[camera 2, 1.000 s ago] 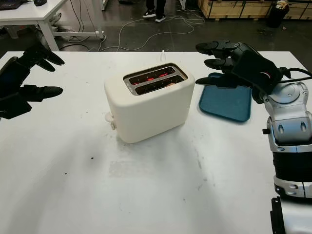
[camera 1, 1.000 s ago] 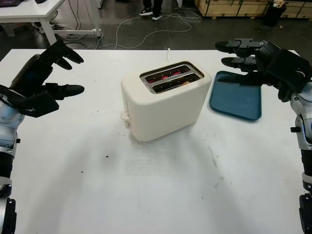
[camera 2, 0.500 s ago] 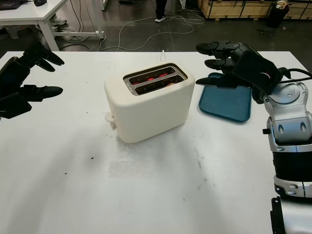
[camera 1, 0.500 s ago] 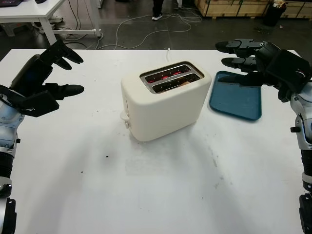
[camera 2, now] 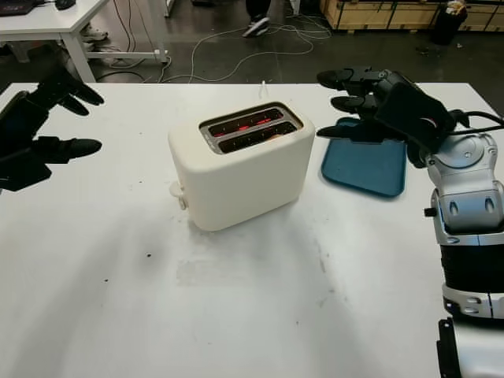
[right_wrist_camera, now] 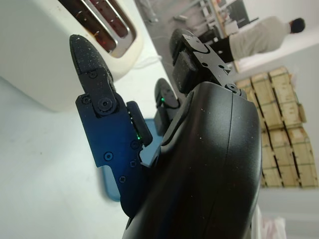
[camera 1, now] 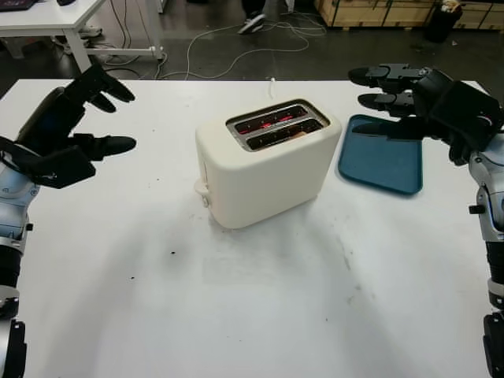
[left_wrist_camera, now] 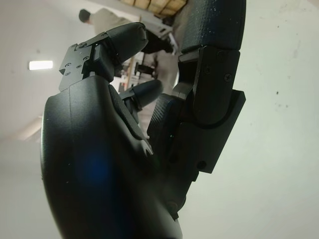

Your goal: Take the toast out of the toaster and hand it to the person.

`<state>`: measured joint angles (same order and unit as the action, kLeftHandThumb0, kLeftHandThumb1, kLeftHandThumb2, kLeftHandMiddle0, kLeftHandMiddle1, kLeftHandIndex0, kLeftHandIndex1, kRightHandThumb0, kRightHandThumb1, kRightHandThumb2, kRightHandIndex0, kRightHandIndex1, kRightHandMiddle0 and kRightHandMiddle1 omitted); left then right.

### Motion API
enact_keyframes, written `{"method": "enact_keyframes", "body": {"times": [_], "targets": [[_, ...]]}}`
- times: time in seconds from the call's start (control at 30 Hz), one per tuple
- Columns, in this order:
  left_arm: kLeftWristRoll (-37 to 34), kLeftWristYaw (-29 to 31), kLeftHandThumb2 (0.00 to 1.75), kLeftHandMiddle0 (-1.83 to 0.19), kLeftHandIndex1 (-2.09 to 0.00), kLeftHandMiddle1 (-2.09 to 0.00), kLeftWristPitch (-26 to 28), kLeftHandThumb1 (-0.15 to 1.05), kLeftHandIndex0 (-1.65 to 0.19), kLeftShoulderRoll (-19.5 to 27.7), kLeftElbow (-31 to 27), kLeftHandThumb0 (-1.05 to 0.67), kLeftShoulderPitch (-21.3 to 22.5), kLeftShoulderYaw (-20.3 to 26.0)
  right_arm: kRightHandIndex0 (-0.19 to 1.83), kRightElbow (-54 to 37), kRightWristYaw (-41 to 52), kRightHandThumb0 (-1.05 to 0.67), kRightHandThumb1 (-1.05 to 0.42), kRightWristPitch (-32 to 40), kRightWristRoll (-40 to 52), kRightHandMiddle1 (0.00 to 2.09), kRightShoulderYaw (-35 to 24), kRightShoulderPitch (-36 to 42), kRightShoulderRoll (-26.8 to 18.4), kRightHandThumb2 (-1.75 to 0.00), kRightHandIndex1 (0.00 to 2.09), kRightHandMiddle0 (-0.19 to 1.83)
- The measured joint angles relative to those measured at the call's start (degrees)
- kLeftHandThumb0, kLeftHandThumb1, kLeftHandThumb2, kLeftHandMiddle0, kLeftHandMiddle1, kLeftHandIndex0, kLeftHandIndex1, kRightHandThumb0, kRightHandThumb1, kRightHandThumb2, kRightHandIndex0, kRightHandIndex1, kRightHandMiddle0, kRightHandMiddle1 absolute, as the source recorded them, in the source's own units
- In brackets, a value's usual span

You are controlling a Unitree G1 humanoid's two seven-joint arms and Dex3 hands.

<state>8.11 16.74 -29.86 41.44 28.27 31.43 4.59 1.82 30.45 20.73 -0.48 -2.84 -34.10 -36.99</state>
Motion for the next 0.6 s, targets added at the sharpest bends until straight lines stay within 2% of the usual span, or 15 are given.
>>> {"method": "enact_keyframes", "body": {"times": [0.6], "targets": [[-0.1,0.1,0.31,0.0,-1.43,-1.59,0.0,0.92,0.0,0.0,0.0,-1.05,0.0,0.0,0.43,-0.1,0.0,-0.53,-0.76,0.0,0.4,0.01,-0.1,0.0,0.0,0.0,0.02,0.45]]}}
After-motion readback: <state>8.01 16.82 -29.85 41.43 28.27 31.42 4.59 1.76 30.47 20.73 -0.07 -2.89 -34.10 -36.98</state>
